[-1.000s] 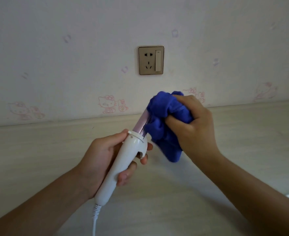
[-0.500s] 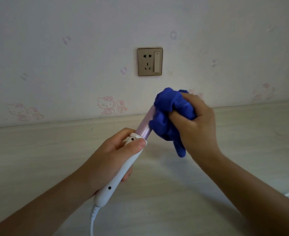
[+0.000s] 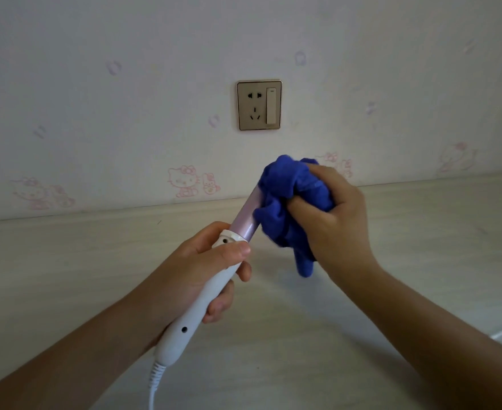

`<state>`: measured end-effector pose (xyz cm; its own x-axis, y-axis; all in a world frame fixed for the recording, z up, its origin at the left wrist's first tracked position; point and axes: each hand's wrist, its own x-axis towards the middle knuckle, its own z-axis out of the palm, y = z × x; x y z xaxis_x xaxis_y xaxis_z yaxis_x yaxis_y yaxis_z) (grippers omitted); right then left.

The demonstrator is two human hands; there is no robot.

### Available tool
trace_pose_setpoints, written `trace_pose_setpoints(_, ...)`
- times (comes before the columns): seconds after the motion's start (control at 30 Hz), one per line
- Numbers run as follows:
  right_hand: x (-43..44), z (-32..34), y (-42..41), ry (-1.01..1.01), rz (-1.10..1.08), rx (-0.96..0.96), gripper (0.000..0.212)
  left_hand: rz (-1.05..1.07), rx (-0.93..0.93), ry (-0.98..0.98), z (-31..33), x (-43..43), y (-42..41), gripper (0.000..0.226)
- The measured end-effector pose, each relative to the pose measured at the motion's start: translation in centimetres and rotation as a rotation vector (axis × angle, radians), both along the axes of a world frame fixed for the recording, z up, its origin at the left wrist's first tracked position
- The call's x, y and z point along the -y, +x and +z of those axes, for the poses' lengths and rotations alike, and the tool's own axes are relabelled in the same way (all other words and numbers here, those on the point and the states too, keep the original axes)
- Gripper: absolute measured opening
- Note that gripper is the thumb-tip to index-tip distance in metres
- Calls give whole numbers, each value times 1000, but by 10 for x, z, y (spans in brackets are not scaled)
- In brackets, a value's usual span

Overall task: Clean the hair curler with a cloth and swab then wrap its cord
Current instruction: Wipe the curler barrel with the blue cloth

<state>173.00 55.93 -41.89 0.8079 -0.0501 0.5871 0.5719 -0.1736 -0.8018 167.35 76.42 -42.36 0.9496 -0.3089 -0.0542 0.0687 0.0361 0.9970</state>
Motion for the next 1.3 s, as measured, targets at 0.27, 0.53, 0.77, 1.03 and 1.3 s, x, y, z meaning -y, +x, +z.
trace_pose_setpoints(0.27, -6, -4, -4, -147, 56, 55, 29, 67, 37, 108, 7, -3, 8, 23)
trace_pose_setpoints(0.53, -4, -3, -7, -144, 65, 58, 29, 109, -110, 11, 12, -1, 19, 27)
trace_pose_setpoints(0.77, 0, -2, 4, -77, -31, 6, 29, -35, 21, -21, 7, -14, 9, 33)
trace_pose_setpoints(1.03, -11, -11, -7, -250, 117, 51, 30, 142, 106, 168, 1, -7, 5, 36)
trace_pose_setpoints(1.3, 2, -5, 14, -35, -47, -56, 27, 88, 223, 357, 2, -5, -3, 50)
